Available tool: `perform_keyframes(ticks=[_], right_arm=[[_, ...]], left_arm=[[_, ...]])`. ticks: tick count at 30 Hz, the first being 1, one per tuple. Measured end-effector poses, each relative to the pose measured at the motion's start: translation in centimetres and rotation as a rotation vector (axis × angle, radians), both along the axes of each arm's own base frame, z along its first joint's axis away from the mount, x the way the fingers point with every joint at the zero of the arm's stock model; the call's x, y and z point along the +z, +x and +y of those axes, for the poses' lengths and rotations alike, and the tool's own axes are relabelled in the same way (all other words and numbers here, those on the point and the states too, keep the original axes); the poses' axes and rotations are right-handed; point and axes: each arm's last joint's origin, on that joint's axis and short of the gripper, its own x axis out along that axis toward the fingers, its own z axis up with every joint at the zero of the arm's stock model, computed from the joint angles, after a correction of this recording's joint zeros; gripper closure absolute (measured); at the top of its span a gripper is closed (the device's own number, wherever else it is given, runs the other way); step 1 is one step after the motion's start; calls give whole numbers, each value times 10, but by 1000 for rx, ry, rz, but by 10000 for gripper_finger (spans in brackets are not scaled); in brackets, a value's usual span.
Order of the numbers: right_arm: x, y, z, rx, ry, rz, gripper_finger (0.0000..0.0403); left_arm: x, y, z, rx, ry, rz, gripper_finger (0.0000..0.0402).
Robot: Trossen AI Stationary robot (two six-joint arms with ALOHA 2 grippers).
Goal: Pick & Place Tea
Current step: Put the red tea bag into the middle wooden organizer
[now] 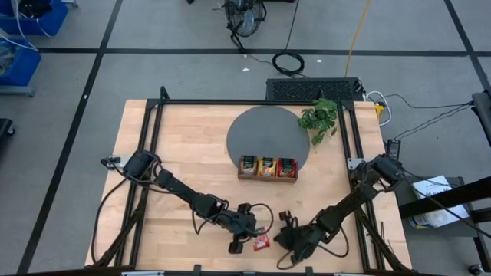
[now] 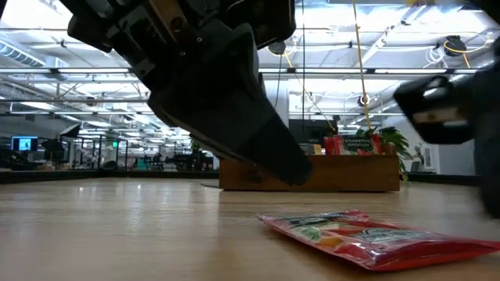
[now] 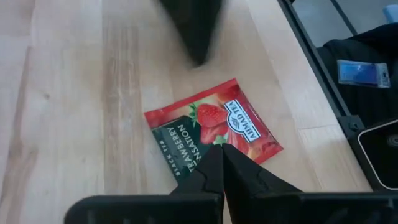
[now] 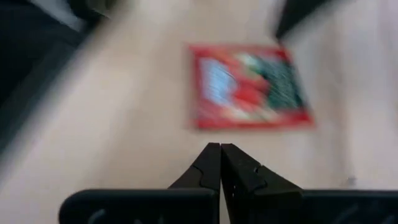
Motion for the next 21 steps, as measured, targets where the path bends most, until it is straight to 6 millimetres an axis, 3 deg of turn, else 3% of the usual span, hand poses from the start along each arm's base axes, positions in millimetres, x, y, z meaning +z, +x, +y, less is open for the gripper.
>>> perform_keyframes(ticks=[6, 12, 21], right_arm=[[2, 7, 11, 98, 104, -75, 403], [5, 10, 12, 109, 122, -113, 403], [-18, 24, 3, 79, 143, -84, 403]], left_arm=[[-4, -3, 1, 37, -34, 77, 380], [-5, -6, -2, 24, -57, 108, 397], [-2, -5, 2, 52, -40, 100, 361]])
